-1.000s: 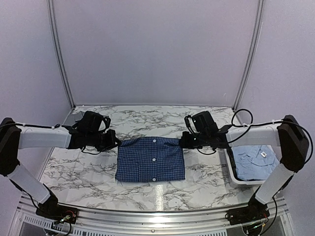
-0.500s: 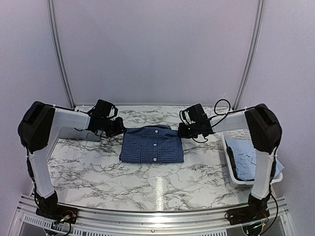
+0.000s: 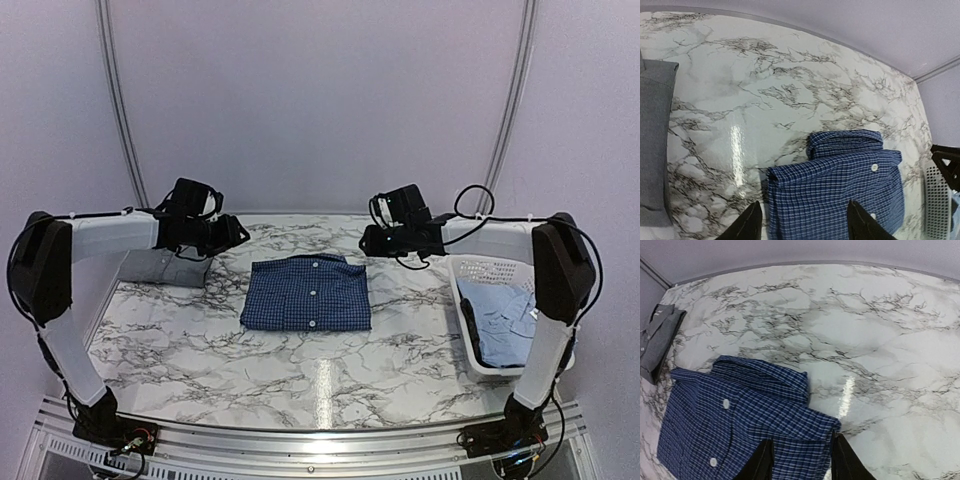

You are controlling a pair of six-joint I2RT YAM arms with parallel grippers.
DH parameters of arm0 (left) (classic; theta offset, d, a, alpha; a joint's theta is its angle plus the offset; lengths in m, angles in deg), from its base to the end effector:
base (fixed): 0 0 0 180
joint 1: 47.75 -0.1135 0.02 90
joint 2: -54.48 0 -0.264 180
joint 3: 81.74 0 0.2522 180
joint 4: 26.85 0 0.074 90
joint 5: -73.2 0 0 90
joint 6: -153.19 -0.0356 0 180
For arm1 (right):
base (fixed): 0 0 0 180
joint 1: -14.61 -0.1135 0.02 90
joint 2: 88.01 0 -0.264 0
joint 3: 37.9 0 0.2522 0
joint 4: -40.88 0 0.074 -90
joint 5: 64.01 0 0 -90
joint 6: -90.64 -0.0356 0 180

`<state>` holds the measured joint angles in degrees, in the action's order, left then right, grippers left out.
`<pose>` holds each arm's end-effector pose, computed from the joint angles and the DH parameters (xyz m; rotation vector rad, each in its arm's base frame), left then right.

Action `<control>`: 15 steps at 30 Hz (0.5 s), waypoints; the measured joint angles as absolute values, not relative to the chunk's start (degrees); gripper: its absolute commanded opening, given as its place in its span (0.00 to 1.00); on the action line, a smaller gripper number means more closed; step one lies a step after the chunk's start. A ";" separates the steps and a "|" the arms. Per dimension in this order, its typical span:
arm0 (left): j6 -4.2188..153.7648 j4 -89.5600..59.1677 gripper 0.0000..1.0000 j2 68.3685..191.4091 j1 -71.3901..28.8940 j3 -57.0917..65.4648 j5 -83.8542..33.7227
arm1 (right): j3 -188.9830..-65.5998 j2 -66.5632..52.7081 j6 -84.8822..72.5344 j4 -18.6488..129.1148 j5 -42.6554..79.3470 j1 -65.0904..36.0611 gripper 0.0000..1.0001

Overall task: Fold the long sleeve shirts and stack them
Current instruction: Fold the 2/3-rectangle-folded shirt at the center of the board, then smooth out the square-folded shirt at the center of the board.

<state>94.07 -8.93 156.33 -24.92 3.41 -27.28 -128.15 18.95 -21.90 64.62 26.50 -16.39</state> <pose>0.3712 -0.1633 0.2375 -0.0500 2.2576 -0.7193 0.3619 0.2171 0.2224 -0.1666 2.3170 0.4737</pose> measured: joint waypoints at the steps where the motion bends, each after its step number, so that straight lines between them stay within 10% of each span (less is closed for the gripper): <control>1: 93.91 -8.88 0.37 155.10 -24.33 2.67 -27.24 | -128.47 18.38 -21.84 64.53 26.30 -17.46 0.26; 15: 95.09 -8.36 0.05 166.51 -18.89 5.51 -31.33 | -136.98 32.06 -21.75 61.14 12.40 -23.41 0.15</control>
